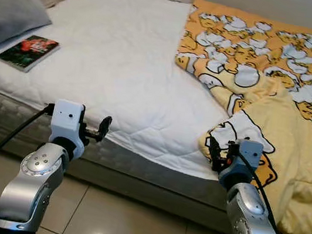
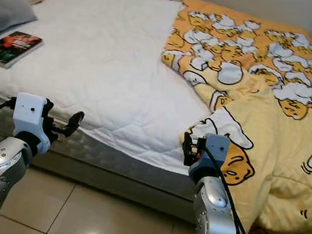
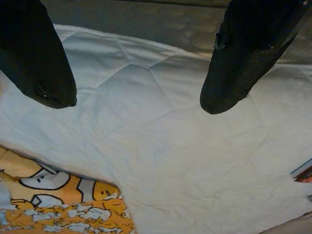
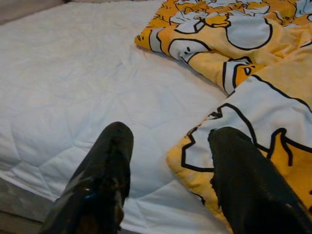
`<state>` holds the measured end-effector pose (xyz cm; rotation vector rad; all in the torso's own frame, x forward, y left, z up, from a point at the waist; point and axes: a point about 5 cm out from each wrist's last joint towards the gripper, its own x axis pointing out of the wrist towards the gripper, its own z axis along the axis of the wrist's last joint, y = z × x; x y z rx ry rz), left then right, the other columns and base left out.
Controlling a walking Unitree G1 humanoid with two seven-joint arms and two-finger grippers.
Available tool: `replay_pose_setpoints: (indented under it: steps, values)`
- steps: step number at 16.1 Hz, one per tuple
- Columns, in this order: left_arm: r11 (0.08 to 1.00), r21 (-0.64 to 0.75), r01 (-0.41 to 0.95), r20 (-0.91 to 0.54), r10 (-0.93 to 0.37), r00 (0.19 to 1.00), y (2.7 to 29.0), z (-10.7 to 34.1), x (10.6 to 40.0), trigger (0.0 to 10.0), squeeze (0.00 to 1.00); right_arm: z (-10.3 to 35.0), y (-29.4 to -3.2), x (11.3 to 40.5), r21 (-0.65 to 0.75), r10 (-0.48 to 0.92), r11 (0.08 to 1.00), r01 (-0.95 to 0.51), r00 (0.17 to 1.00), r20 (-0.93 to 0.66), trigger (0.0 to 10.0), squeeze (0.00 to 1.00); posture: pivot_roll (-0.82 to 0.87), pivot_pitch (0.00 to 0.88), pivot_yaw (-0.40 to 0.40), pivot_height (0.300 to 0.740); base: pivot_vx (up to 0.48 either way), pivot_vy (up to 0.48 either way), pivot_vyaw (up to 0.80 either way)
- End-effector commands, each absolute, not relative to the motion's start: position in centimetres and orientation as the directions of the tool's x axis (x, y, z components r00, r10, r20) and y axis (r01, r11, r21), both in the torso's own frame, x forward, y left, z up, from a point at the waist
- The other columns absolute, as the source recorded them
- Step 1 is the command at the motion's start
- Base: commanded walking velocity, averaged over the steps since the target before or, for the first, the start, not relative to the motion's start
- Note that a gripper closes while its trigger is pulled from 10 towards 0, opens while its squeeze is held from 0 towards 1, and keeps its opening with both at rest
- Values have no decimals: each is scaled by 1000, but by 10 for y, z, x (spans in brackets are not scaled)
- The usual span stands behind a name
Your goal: Clean up the room
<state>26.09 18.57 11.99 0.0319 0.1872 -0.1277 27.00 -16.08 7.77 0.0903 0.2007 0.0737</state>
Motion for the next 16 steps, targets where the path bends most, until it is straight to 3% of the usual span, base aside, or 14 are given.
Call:
replay_pose_setpoints:
  steps: [1,5,11,14,16]
  values:
    - [990,18,138,-185,-132,974,185,119,263,10000,0,81,-160,274,58,97,994,-87,977,-189,10000,1000,-49,0,-28,740,307,0,0]
    - [993,13,119,-178,-114,977,188,118,263,10000,0,77,-158,279,61,103,994,-91,961,-258,10000,1000,-37,0,-44,740,356,0,-544]
    - [990,37,134,-156,-127,980,185,122,271,10000,0,82,-150,286,20,161,987,-161,957,-240,10000,1000,-38,0,-45,740,437,0,0]
    - [989,50,142,-154,-133,979,183,122,273,10000,0,82,-152,288,3,160,987,-164,957,-242,10000,1000,-37,0,-48,740,432,0,800]
    - [986,62,152,-153,-141,978,183,122,274,10000,0,80,-153,289,10,144,989,-146,956,-256,10000,1000,-37,0,-49,740,351,0,0]
